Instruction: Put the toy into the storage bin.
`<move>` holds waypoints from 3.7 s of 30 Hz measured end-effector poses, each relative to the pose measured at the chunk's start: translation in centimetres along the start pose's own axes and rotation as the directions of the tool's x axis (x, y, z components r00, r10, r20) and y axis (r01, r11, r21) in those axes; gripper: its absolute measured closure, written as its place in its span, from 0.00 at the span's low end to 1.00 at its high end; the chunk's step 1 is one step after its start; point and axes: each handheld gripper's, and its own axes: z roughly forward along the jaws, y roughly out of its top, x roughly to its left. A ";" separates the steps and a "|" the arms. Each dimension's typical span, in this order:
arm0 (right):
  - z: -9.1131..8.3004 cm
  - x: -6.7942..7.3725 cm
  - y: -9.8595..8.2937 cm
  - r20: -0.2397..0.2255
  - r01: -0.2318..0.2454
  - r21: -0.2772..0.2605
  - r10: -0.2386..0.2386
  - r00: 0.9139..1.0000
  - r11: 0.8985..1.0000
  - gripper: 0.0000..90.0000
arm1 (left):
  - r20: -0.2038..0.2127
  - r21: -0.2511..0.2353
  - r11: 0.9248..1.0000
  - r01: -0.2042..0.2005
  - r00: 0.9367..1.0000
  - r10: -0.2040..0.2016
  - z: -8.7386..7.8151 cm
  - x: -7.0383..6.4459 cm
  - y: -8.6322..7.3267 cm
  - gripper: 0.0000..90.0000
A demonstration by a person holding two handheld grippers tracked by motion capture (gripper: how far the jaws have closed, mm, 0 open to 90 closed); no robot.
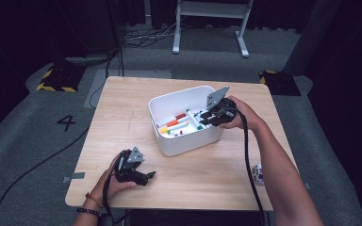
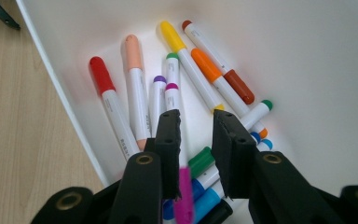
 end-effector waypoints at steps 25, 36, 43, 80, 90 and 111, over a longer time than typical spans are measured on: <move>-7.9 4.5 -5.9 0.234 -0.164 -0.237 0.220 0.947 0.958 0.59 | 0.000 0.000 1.000 0.001 1.000 -0.001 0.0 0.0 0.0 0.14; -9.8 10.1 -11.7 0.291 -0.319 -0.255 0.387 0.875 0.913 0.42 | -0.001 0.001 1.000 0.000 1.000 0.000 0.0 0.0 0.0 0.14; -9.1 12.8 -15.7 0.333 -0.402 -0.215 0.453 0.827 0.890 0.37 | 0.000 0.002 1.000 0.001 1.000 -0.001 0.0 0.0 0.0 0.14; -3.2 17.6 -23.1 0.365 -0.599 -0.270 0.656 0.661 0.754 0.33 | 0.002 0.001 1.000 0.005 1.000 -0.005 0.0 0.0 0.0 0.14; -4.0 18.4 -23.8 0.352 -0.644 -0.281 0.701 0.620 0.711 0.46 | 0.001 0.001 1.000 0.006 1.000 -0.006 0.0 0.0 0.0 0.14; -6.1 19.0 -23.0 0.357 -0.571 -0.336 0.662 0.659 0.749 0.54 | 0.003 0.005 1.000 0.005 1.000 -0.005 0.0 0.0 0.0 0.14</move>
